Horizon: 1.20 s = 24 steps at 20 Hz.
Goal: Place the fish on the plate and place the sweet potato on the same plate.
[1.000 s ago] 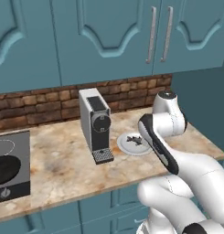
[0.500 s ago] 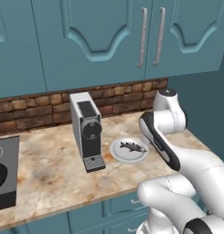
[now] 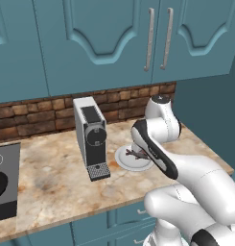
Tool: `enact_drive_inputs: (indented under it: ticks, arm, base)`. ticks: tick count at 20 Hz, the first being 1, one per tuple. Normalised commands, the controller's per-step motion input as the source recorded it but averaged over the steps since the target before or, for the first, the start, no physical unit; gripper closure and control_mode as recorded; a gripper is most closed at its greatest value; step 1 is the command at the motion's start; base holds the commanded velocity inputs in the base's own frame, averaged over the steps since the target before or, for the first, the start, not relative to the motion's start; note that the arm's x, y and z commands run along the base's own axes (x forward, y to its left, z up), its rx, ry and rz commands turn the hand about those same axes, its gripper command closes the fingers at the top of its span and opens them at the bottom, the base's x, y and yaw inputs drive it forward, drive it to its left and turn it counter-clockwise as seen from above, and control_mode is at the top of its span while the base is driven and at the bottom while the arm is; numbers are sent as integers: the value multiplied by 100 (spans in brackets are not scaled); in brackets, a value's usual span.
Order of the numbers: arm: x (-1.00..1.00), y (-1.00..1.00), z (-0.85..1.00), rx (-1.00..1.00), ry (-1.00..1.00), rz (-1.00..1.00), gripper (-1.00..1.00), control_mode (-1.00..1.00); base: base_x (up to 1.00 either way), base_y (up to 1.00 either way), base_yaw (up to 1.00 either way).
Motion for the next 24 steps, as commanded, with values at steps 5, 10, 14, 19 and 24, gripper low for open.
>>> enact_drive_inputs:
  ticks: [5, 10, 14, 19, 24]
  arm:
    - [26, 3, -1, 5, -3, 0, 100, -100]
    - [31, 0, -14, 1, 0, 0, 100, -100]
    - [31, 9, -26, 0, 0, 0, 100, -100]
    - [16, 10, -26, 0, 0, 0, 100, -100]
    - [4, 6, -22, 0, 0, 0, 100, -100]
  base:
    - [0, 0, 0]
    - [0, 0, 0]
    - [0, 0, 0]
    - [0, 0, 0]
    - [0, 0, 0]
